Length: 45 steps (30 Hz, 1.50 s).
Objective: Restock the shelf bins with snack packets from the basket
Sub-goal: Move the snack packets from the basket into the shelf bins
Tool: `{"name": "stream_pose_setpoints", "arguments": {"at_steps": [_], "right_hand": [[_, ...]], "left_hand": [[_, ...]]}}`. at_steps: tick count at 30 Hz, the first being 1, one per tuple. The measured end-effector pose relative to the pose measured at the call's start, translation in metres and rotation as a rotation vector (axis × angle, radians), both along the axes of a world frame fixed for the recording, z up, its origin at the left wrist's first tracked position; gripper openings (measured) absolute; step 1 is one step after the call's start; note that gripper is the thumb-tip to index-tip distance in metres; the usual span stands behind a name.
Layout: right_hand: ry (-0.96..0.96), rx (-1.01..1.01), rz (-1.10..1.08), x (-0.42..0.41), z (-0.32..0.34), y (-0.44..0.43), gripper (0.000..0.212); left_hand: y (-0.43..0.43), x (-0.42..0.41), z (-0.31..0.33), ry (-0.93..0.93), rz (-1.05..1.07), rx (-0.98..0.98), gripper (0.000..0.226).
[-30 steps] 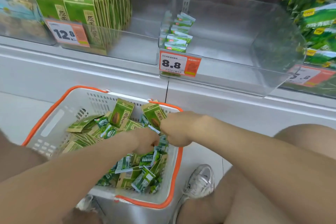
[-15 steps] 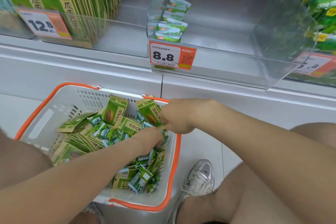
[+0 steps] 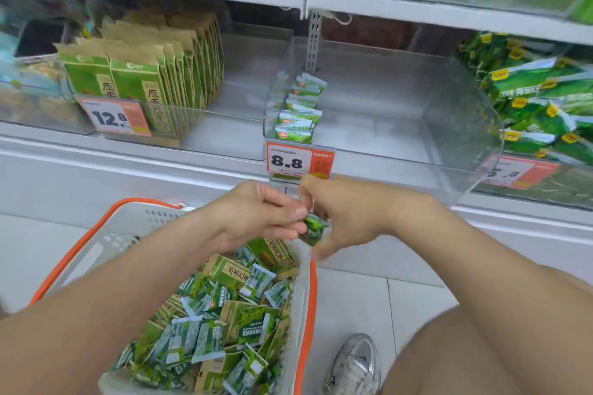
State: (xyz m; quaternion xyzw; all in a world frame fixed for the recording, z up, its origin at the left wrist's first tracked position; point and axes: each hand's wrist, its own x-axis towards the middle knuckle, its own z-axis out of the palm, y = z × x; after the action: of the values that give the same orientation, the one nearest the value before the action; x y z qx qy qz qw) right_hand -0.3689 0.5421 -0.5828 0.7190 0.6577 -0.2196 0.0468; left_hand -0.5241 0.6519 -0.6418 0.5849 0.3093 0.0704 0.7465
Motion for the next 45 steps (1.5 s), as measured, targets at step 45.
{"name": "stream_pose_setpoints", "arguments": {"at_steps": [45], "right_hand": [[-0.02,0.642,-1.018,0.16,-0.006,0.202,0.039]], "left_hand": [[0.099,0.073,0.066,0.023,0.221,1.145,0.032]]}}
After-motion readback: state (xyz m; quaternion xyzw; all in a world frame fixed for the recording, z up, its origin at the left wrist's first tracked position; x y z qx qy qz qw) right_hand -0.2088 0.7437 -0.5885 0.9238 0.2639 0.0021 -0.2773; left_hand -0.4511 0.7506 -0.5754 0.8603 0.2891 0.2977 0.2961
